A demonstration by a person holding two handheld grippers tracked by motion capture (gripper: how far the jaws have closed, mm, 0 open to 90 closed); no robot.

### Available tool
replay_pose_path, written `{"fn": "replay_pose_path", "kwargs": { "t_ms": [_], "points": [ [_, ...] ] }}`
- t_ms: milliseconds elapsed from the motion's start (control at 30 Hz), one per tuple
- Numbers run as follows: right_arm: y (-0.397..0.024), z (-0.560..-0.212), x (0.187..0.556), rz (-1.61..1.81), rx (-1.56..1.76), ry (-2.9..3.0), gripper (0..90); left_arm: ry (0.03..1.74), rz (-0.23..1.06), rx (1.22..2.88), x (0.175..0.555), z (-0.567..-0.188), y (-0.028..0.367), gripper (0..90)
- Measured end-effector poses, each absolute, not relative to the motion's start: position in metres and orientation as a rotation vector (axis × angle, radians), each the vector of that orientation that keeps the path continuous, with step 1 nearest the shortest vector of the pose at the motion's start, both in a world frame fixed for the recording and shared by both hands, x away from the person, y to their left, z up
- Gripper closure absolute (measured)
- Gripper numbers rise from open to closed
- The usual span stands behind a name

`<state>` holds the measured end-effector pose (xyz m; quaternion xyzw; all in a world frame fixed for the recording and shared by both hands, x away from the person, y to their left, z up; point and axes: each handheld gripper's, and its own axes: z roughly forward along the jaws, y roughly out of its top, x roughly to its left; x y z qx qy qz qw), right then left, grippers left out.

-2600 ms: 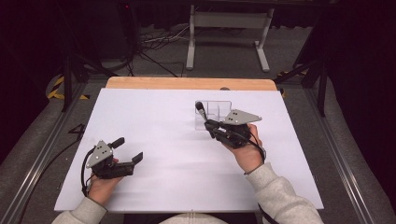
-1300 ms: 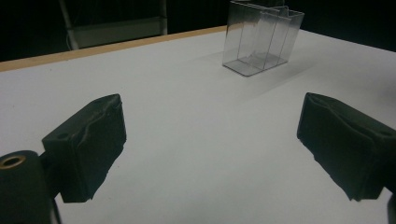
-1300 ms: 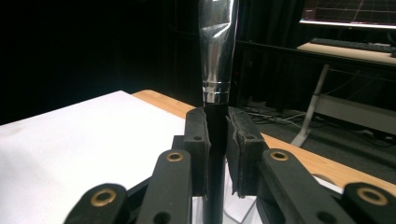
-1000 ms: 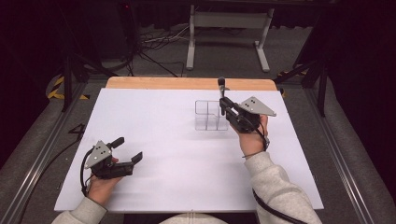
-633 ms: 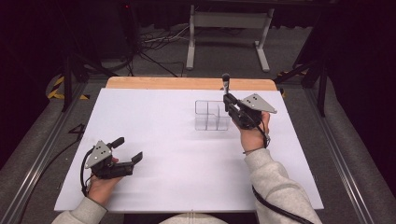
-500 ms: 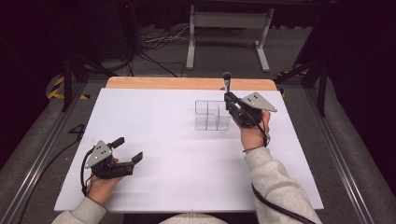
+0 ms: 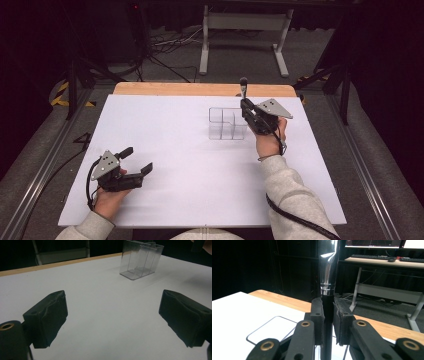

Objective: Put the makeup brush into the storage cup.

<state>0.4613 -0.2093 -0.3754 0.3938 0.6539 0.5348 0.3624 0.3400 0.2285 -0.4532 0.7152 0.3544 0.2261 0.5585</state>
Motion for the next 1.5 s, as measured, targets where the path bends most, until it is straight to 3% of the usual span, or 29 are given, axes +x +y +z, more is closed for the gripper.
{"fn": "replay_pose_path", "kwargs": {
  "t_ms": [1333,1500],
  "points": [
    [-0.213,-0.417,0.462,1.325,1.076,1.769,79.0,0.834,0.530,1.690,0.340,-0.453,0.228,9.0],
    [-0.214,-0.415,0.461,1.355,1.067,1.767,69.4,0.835,0.530,1.691,0.340,-0.453,0.229,9.0]
  ]
}}
